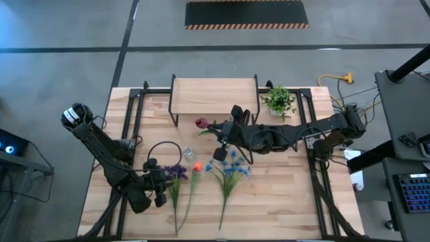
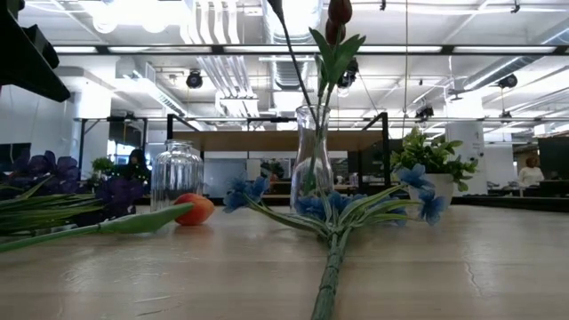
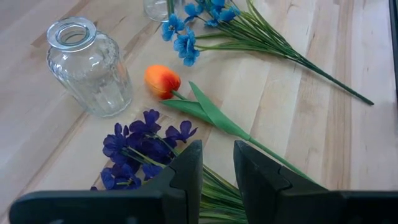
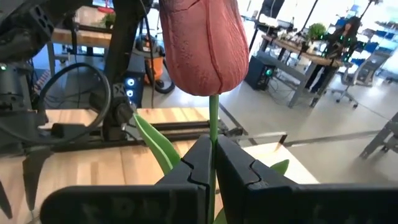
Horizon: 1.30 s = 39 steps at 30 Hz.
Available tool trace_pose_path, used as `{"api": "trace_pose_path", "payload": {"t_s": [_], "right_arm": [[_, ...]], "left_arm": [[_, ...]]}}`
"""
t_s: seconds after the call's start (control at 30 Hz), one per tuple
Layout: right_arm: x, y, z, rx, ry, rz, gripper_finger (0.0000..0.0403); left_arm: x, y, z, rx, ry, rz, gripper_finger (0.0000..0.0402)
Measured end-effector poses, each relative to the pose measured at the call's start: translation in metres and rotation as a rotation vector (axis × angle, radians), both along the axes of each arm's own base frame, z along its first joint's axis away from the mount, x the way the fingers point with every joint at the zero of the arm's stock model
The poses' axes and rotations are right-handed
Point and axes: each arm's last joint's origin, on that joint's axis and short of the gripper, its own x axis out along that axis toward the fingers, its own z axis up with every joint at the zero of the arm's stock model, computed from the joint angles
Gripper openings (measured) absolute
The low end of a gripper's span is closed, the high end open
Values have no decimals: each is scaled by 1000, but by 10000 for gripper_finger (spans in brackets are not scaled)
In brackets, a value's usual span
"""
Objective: Pick and place flowers into a vace then onto a shelf
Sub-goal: Put the red tulip into the right transparent vase, then put the orange tulip into the right transparent vase
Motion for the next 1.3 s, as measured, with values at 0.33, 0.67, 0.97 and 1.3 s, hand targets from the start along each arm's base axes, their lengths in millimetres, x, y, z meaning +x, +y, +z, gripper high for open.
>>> {"api": "trace_pose_path", "payload": {"t_s": [0.33, 0.67, 0.97, 1.3], "right_arm": [[-2, -7, -11, 114, 42, -56, 9], [-2, -7, -11, 115, 44, -55, 49], [-3, -7, -13, 125, 64, -60, 111], [-5, 5, -11, 84, 76, -16, 164]], "left_arm": [[0, 0, 0, 0, 0, 0, 74], [0, 0, 0, -7, -5, 0, 74], [1, -1, 1, -12, -9, 0, 74], [1, -1, 1, -11, -9, -1, 74]]}}
